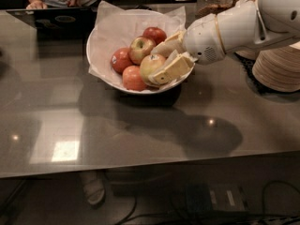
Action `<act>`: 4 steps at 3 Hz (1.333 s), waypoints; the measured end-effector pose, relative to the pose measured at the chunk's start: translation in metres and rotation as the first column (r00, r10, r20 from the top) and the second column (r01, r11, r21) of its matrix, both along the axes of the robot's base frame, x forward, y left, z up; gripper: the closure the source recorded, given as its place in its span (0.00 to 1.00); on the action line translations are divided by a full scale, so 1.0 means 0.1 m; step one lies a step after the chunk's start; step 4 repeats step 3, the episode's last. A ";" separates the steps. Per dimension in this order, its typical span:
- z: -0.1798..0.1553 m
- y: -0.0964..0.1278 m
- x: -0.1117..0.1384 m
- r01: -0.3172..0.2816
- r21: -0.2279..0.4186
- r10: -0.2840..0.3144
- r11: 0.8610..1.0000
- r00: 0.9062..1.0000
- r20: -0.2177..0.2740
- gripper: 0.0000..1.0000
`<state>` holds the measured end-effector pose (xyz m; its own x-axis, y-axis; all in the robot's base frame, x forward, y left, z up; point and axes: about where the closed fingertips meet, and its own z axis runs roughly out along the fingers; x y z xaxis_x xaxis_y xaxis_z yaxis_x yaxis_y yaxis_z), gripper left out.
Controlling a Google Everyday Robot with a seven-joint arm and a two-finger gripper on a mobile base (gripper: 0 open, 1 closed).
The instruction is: Pick apple from white bowl
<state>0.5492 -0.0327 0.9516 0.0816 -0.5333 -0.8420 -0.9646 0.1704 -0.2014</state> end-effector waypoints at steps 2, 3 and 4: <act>0.40 -0.04 0.35 -0.066 -0.118 0.070 0.991 0.997 0.037 1.00; 0.72 -0.06 0.36 -0.077 -0.118 0.087 0.990 0.992 0.088 1.00; 0.72 -0.06 0.36 -0.077 -0.118 0.087 0.990 0.992 0.088 1.00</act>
Offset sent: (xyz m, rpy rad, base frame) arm 0.0833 -0.0257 0.1147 -0.1909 -0.1443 0.1034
